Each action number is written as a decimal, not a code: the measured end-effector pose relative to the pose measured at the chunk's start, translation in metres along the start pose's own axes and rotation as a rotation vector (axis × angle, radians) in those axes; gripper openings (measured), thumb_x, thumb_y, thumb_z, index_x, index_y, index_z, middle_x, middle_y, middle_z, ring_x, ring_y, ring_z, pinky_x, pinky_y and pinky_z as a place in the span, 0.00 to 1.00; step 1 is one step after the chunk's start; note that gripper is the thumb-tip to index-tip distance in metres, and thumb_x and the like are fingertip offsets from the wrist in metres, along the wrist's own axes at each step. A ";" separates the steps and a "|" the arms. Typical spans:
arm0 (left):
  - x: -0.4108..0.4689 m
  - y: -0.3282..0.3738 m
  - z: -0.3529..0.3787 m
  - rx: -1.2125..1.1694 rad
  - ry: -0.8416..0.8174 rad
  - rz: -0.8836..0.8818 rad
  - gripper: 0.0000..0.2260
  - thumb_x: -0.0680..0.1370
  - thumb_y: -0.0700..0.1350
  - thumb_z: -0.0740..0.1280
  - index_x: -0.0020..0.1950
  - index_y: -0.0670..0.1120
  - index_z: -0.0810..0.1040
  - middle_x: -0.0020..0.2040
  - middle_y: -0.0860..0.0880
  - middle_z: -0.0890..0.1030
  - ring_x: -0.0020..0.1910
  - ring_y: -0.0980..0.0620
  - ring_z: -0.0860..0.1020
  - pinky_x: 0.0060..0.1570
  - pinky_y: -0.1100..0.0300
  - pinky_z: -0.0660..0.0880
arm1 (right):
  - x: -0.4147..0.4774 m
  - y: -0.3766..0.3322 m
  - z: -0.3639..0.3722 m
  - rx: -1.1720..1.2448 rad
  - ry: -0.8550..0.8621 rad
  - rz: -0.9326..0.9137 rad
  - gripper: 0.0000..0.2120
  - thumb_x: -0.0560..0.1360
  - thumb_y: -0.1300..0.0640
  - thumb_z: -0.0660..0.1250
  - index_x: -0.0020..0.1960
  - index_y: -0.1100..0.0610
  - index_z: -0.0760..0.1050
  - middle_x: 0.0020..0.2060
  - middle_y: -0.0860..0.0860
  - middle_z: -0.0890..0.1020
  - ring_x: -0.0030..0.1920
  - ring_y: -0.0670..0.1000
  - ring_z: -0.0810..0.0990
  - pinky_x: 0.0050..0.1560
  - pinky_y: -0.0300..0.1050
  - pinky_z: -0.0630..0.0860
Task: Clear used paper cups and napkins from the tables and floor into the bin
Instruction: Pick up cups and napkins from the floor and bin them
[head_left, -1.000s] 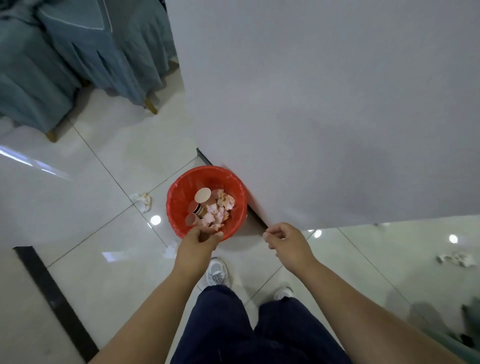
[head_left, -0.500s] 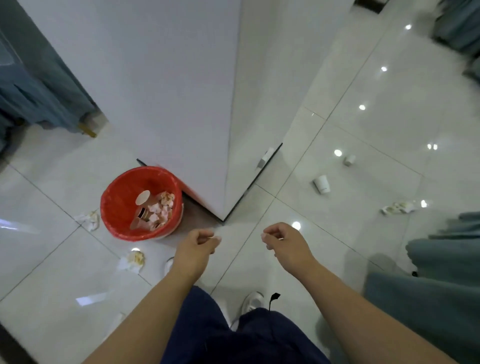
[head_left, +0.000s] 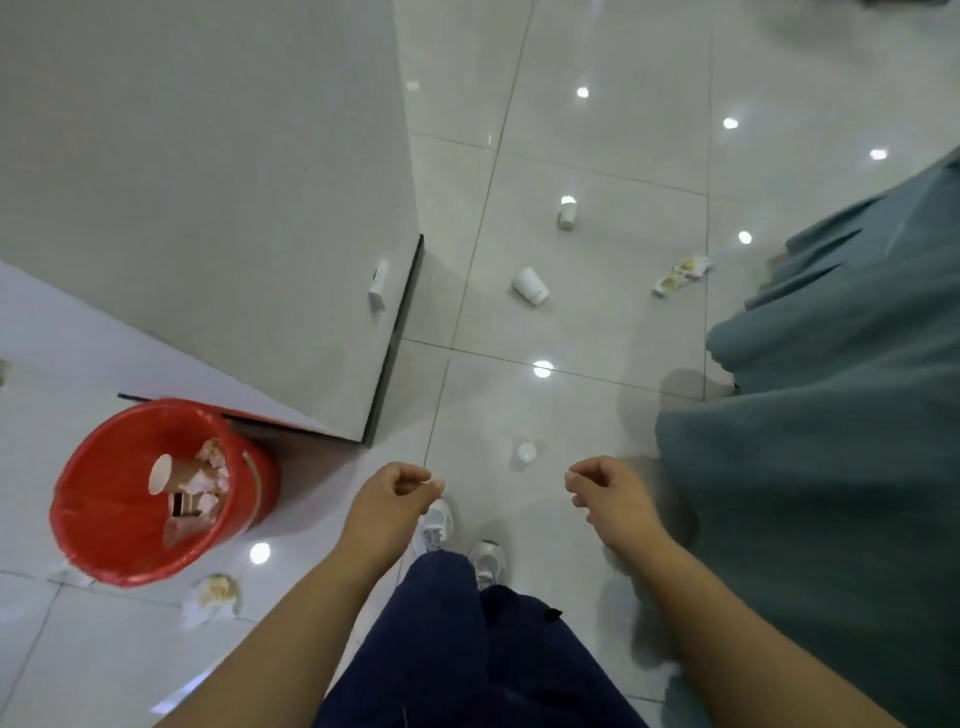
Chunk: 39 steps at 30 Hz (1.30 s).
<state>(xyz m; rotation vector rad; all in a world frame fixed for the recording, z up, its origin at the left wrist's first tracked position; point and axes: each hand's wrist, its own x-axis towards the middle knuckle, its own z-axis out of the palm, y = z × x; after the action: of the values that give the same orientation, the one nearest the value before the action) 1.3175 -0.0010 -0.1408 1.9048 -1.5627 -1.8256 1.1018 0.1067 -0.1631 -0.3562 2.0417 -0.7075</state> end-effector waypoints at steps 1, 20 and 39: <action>0.010 0.002 0.006 0.026 -0.022 -0.006 0.07 0.76 0.47 0.68 0.52 0.47 0.76 0.48 0.49 0.80 0.48 0.52 0.79 0.51 0.56 0.76 | 0.007 0.005 -0.004 0.016 0.020 0.029 0.03 0.76 0.56 0.66 0.49 0.54 0.76 0.44 0.50 0.81 0.44 0.50 0.80 0.41 0.41 0.74; 0.316 -0.099 0.177 0.471 -0.202 -0.044 0.07 0.76 0.50 0.67 0.52 0.51 0.75 0.48 0.53 0.77 0.44 0.59 0.74 0.38 0.66 0.70 | 0.297 0.200 0.075 -0.168 -0.135 0.335 0.11 0.76 0.53 0.65 0.56 0.53 0.70 0.43 0.47 0.76 0.42 0.50 0.77 0.45 0.45 0.74; 0.475 -0.222 0.260 0.572 -0.243 -0.039 0.07 0.76 0.52 0.67 0.51 0.51 0.75 0.42 0.57 0.76 0.41 0.60 0.74 0.35 0.66 0.66 | 0.509 0.313 0.181 -0.609 -0.193 0.055 0.20 0.77 0.58 0.60 0.69 0.54 0.64 0.65 0.56 0.67 0.57 0.59 0.74 0.54 0.49 0.73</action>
<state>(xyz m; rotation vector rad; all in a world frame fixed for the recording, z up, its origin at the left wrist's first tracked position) 1.1381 -0.0709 -0.6941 1.9710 -2.3533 -1.8164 0.9875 0.0369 -0.7727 -0.6815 2.0342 0.0041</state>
